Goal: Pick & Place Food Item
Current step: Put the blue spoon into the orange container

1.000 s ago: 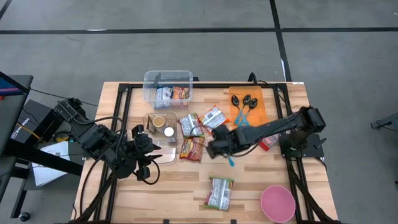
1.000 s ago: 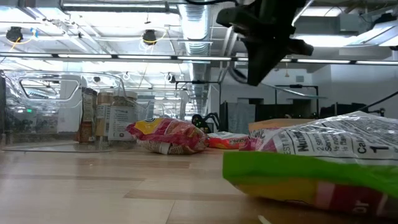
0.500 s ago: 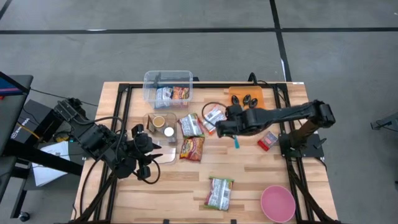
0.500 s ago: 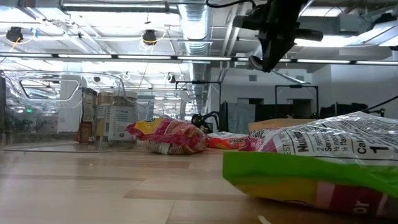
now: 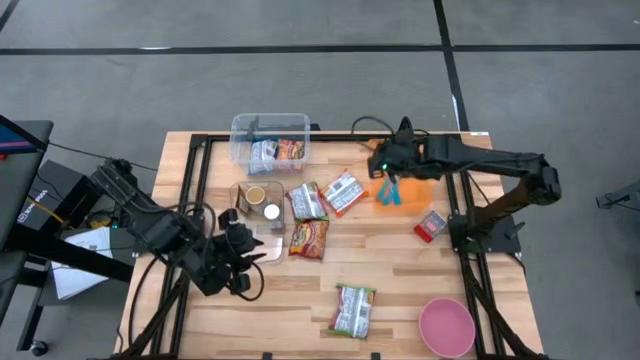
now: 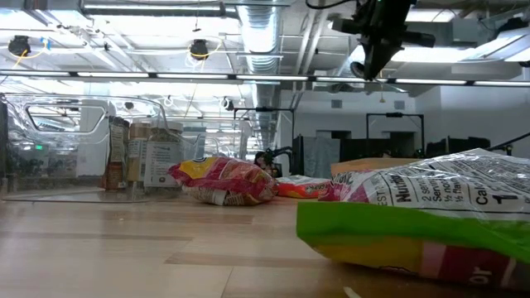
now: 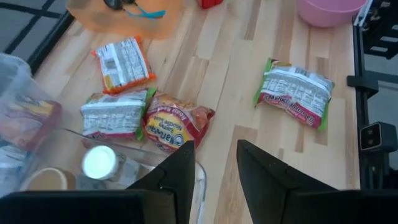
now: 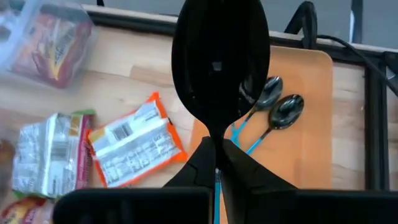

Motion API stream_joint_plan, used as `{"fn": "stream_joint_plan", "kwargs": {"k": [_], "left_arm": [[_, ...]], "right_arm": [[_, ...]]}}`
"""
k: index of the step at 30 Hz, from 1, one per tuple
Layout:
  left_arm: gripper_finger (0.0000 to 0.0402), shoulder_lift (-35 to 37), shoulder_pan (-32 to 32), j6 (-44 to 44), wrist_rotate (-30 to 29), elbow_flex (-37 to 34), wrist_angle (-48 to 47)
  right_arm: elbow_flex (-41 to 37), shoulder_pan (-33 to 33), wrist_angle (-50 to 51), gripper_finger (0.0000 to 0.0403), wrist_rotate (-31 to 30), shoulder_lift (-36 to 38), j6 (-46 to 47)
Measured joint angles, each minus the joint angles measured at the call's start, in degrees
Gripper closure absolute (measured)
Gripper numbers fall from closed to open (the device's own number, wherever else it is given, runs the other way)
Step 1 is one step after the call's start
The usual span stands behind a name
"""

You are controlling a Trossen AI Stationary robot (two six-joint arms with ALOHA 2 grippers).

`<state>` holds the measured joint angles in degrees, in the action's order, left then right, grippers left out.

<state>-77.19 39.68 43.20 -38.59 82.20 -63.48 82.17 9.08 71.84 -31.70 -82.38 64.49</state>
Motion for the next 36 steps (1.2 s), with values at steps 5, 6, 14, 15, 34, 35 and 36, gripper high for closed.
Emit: {"fn": "stream_joint_plan", "kwargs": {"k": [5, 6, 14, 15, 34, 35, 36], "left_arm": [[0.0289, -0.04, 0.00, 0.83, 0.00, -4.66, 5.63], [0.0289, -0.04, 0.00, 0.85, 0.00, -5.04, 6.39], [0.0289, 0.52, 0.00, 0.83, -3.45, -5.41, 10.13], [0.0289, 0.88, 0.00, 0.84, -3.55, -5.41, 10.35], [0.0289, 8.29, -3.27, 0.78, -9.23, -5.41, 11.44], [0.0289, 8.31, -3.53, 0.78, -9.26, -5.41, 11.58], [0.0289, 8.31, -3.82, 0.78, -9.35, -5.41, 11.70]], "right_arm": [[0.02, 4.79, -1.01, 0.0403, 3.29, 0.80, -3.30], [0.02, 5.92, -1.05, 0.0403, 4.16, 0.78, -4.64], [-13.21, 13.54, -13.43, 0.0403, 13.17, 5.49, -9.42], [-16.04, 13.78, -14.99, 0.0403, 13.77, 6.89, -8.47], [-39.54, 22.70, -37.99, 0.0403, 14.53, 17.92, 13.55], [-39.54, 23.07, -38.32, 0.0403, 14.67, 17.39, 13.56], [-39.54, 23.48, -39.00, 0.0403, 14.78, 16.68, 13.54]]}}
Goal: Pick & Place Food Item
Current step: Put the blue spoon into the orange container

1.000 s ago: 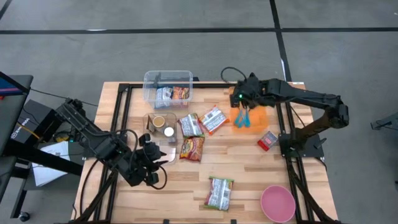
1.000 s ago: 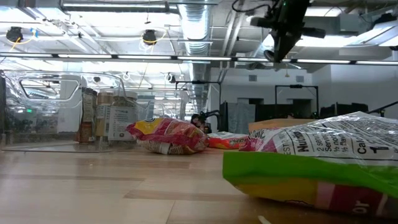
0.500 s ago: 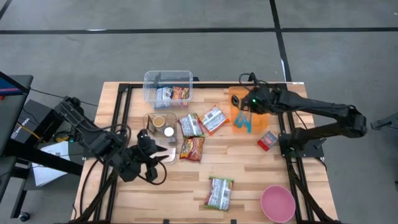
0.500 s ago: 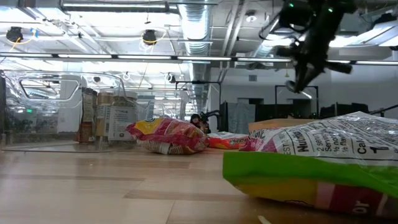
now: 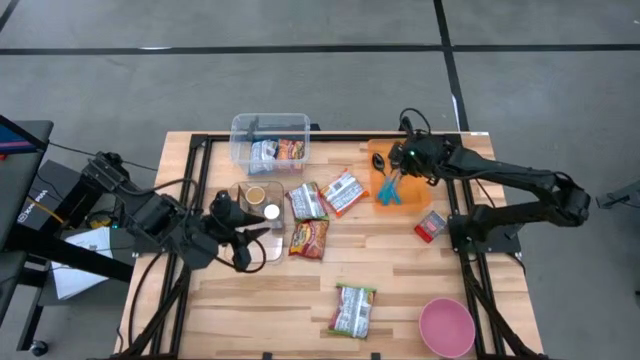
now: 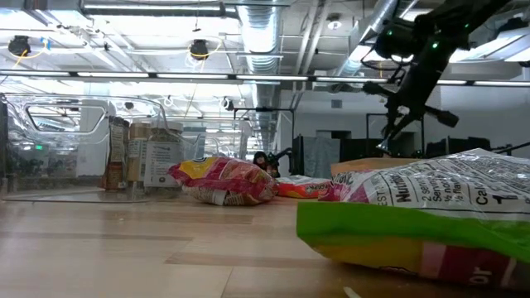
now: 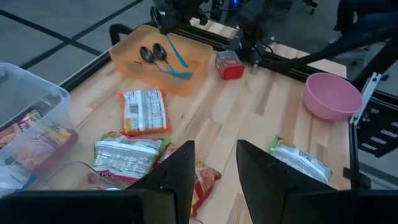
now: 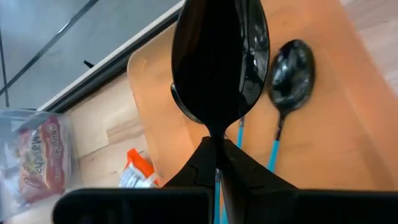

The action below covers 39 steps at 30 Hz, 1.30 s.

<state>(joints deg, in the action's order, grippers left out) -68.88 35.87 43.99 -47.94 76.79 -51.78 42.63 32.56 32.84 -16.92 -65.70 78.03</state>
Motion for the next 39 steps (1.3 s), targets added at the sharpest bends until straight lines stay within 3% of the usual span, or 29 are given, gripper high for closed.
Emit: {"fn": "stream_joint_plan", "kwargs": {"k": [18, 39], "left_arm": [[0.0289, -0.04, -1.12, 0.00, -0.04, 0.00, 1.30], [0.0289, -0.07, -1.12, 0.02, -0.02, 0.00, 1.51]], "right_arm": [[0.00, 7.31, -6.70, 0.0403, 8.83, -13.41, -8.92], [0.02, 8.50, -9.31, 0.0382, 9.36, -13.43, -12.67]]}}
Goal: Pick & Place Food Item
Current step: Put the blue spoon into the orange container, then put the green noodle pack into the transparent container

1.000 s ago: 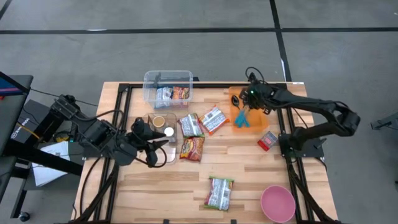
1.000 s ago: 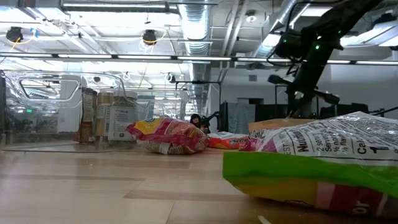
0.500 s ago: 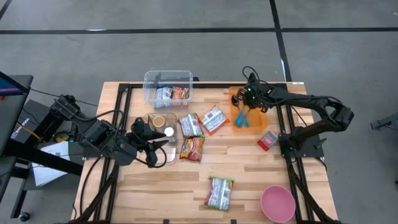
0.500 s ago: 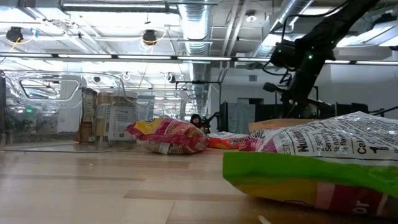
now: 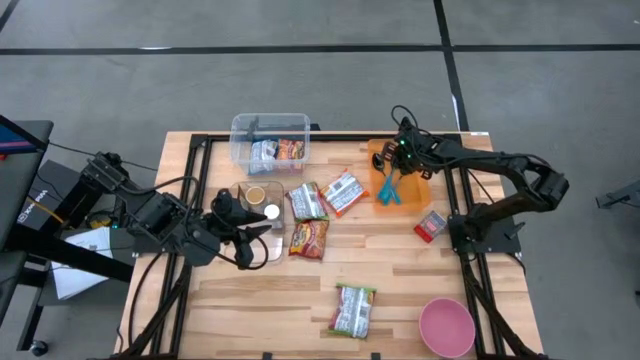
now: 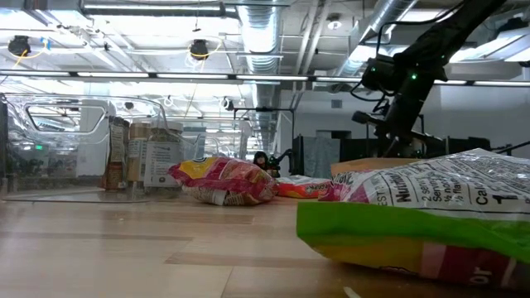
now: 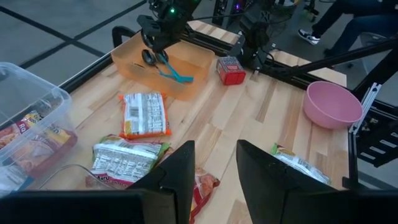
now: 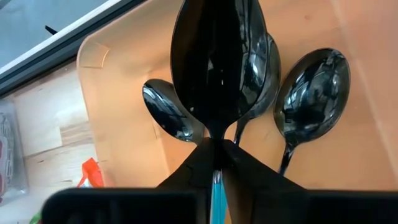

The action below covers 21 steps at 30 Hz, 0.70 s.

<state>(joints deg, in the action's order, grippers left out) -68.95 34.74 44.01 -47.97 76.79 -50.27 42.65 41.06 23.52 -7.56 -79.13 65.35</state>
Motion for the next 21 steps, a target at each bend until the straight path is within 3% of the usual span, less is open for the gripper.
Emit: {"fn": "stream_joint_plan", "kwargs": {"k": [12, 21], "left_arm": [[0.0289, 0.00, 0.00, 0.02, 0.00, 0.00, 0.36], [0.0289, 0.00, 0.00, 0.02, 0.02, 0.00, 0.44]], "right_arm": [[-0.01, -0.01, 0.20, 0.0357, 1.19, 0.26, -1.36], [-0.02, -0.04, -3.05, 0.0357, 1.10, 6.48, -5.64]]}}
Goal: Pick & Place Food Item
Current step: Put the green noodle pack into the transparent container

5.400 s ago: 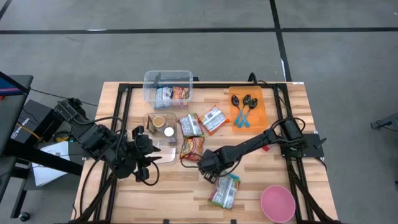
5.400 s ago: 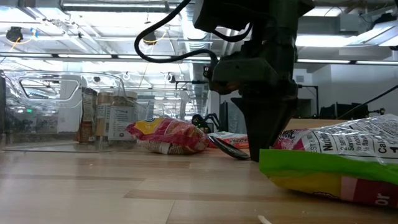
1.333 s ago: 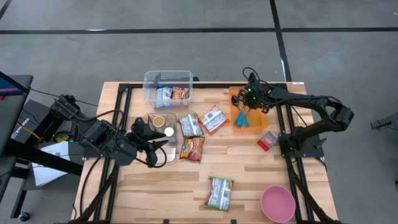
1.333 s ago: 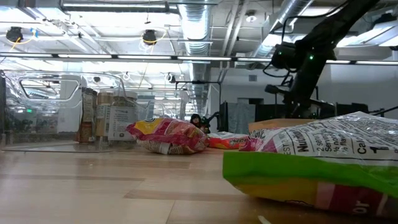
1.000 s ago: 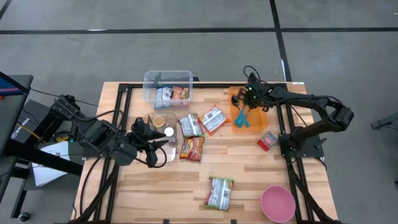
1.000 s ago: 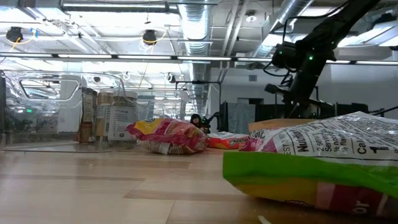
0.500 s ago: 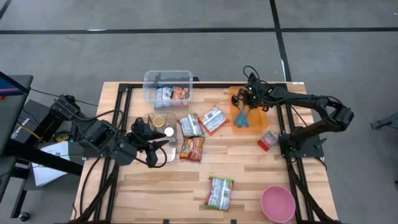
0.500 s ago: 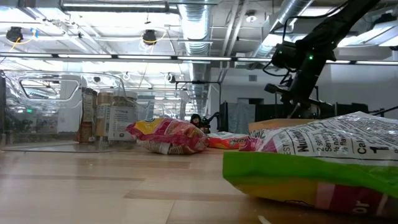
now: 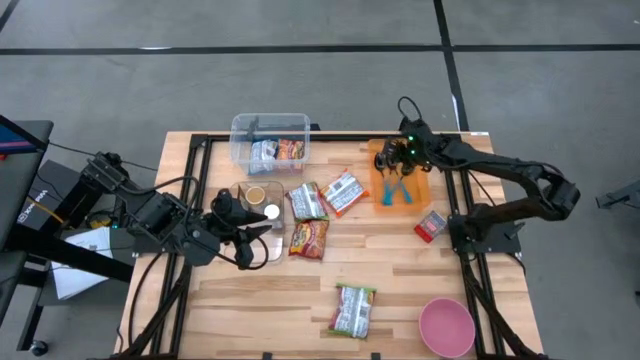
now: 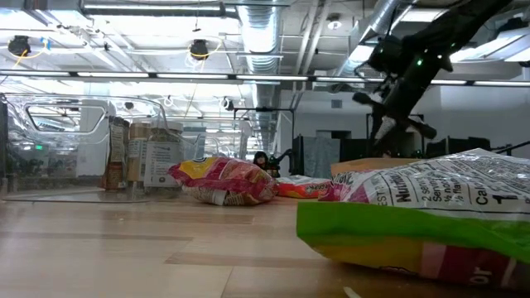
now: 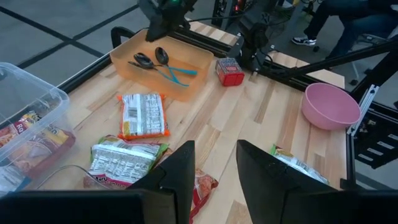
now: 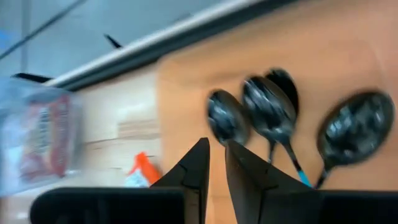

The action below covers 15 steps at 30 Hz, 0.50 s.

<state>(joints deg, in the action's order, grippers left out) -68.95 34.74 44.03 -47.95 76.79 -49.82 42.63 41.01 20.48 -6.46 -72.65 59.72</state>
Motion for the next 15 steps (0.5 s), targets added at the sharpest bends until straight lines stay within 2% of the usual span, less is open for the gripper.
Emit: {"fn": "stream_joint_plan", "kwargs": {"k": [5, 10, 15], "left_arm": [[0.0289, 0.00, 0.00, -0.01, 0.00, 0.00, 0.00], [0.0289, 0.00, 0.00, -0.01, -0.02, 0.00, -0.02], [0.0289, -0.01, 0.00, -1.77, -0.03, 0.00, -0.07]], "right_arm": [[0.00, -1.46, -1.51, 0.0356, 0.96, 6.55, -11.46], [0.02, -7.75, 0.33, 0.0356, 7.67, 15.54, -25.69], [0.04, -18.25, 5.65, 0.0356, 11.63, 23.17, -26.86]]}}
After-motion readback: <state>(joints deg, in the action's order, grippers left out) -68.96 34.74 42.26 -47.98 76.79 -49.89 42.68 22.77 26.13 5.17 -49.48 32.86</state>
